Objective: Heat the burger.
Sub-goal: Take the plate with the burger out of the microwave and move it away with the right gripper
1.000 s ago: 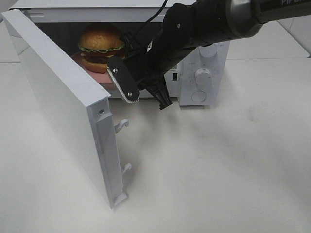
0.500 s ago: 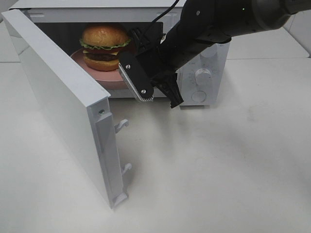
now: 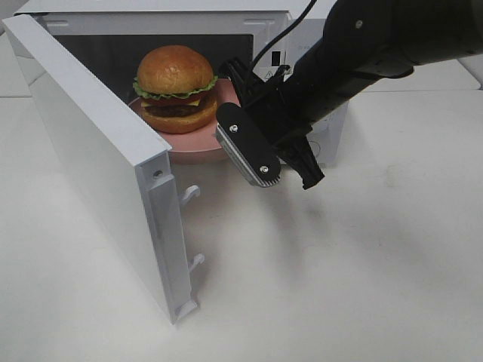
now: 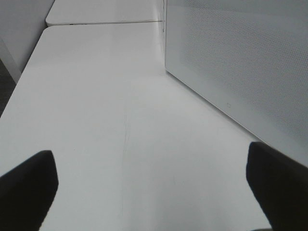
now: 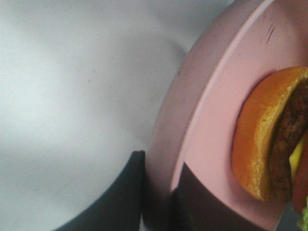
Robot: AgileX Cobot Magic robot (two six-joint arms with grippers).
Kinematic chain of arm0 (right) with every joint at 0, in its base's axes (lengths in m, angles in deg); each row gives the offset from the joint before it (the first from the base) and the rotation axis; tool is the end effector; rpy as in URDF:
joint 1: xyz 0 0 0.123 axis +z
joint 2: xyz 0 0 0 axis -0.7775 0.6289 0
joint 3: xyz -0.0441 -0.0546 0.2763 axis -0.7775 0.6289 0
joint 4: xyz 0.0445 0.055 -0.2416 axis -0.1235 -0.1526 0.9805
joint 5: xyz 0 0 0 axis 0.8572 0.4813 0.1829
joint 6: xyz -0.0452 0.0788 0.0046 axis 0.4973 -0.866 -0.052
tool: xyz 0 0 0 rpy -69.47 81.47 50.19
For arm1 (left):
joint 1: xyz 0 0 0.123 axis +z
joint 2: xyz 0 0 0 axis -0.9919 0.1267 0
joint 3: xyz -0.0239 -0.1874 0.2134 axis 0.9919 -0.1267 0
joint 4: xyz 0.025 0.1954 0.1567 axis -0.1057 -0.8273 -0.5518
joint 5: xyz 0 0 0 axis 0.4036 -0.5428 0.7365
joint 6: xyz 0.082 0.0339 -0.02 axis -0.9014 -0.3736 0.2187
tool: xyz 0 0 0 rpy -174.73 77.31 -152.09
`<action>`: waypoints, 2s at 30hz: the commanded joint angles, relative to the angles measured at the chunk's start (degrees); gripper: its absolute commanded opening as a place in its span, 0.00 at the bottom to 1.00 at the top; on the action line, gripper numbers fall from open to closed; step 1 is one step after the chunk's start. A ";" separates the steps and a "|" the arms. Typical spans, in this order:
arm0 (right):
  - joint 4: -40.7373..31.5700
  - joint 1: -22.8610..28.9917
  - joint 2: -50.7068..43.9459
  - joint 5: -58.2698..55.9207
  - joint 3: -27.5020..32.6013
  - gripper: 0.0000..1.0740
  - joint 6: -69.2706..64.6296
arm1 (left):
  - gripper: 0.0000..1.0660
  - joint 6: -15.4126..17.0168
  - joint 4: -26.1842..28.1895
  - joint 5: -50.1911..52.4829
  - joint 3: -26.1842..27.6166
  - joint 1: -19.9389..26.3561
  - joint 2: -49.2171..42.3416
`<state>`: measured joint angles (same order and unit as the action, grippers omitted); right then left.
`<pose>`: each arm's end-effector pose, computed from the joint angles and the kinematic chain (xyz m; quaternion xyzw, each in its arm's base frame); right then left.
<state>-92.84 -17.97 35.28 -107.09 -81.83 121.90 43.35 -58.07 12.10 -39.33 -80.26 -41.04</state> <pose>0.3168 0.2201 0.2063 -0.8540 0.3796 -0.1326 0.3302 -0.0087 -0.0059 0.2823 0.0169 0.8484 -0.0024 0.5291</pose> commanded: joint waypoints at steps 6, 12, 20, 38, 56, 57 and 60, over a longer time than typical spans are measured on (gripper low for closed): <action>-1.60 -0.23 -7.28 4.93 6.70 0.00 2.18 | 0.94 0.23 0.06 -0.11 -0.23 0.00 -0.86; -2.58 -0.23 -11.86 5.90 12.49 0.00 2.06 | 0.94 0.23 0.06 -0.11 -0.23 0.00 -0.86; -5.33 -0.23 -20.80 7.85 20.74 0.00 1.66 | 0.94 0.23 0.06 -0.11 -0.23 0.00 -0.86; -1.15 -0.23 -38.85 7.96 33.29 0.00 -8.14 | 0.94 0.23 0.06 -0.11 -0.23 0.00 -0.86; 19.37 -0.23 -54.95 0.11 38.50 0.00 -29.68 | 0.94 0.23 0.06 -0.11 -0.23 0.00 -0.86; 20.57 -0.23 -55.46 -0.40 38.50 0.00 -31.11 | 0.94 0.23 0.06 -0.11 -0.23 0.00 -0.86; 27.16 -0.23 -57.70 -2.35 38.50 0.00 -39.19 | 0.94 0.23 0.06 -0.11 -0.23 0.00 -0.86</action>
<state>-69.12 -17.97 -20.81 -112.24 -42.76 86.55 43.35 -58.07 12.10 -39.33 -80.26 -41.04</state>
